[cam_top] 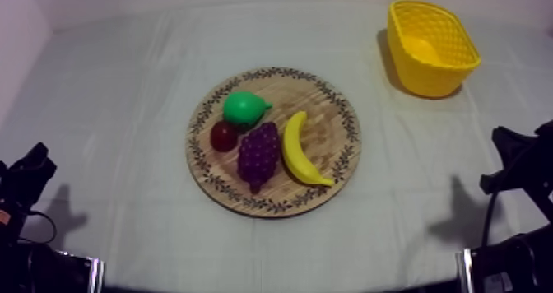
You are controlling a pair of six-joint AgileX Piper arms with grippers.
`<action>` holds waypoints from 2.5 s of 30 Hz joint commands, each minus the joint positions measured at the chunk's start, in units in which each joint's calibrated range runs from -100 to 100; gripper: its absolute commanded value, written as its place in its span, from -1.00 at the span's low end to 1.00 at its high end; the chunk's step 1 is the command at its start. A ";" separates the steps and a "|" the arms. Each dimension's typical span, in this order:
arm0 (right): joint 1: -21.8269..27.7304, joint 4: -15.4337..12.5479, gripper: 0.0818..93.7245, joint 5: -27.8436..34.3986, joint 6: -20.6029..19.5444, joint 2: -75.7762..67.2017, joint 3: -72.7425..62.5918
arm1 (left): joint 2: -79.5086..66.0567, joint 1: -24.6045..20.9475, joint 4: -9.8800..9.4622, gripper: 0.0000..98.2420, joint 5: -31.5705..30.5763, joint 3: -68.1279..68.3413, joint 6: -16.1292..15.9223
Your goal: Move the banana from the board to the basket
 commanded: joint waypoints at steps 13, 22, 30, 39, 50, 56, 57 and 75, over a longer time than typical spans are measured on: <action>-1.18 -1.18 -0.99 6.10 0.38 13.53 -22.67 | -0.05 0.02 0.03 -1.00 0.00 -0.01 0.00; -4.34 -0.89 -0.99 11.34 1.24 23.59 -37.02 | -0.05 0.02 0.03 -1.00 0.00 -0.01 0.00; -11.49 2.29 -0.99 17.13 -2.00 30.35 -46.44 | -0.05 0.02 0.03 -1.00 0.00 -0.01 0.00; -19.39 5.73 -0.99 23.05 -5.62 36.44 -54.87 | -0.05 0.02 0.03 -1.00 0.00 -0.01 0.02; -25.91 7.44 -0.99 32.58 -8.97 45.67 -64.68 | -0.05 0.02 0.03 -1.00 0.00 -0.01 0.00; -28.14 7.45 -0.99 36.50 -9.09 51.39 -68.57 | -0.05 0.02 0.03 -1.00 0.00 -0.01 0.02; -28.43 7.55 -0.99 37.01 -9.24 52.34 -69.05 | -0.05 0.02 0.03 -1.00 0.00 -0.01 0.02; -34.32 9.51 -0.99 48.90 -19.61 68.32 -80.69 | -0.05 0.02 0.03 -1.00 0.00 -0.01 0.01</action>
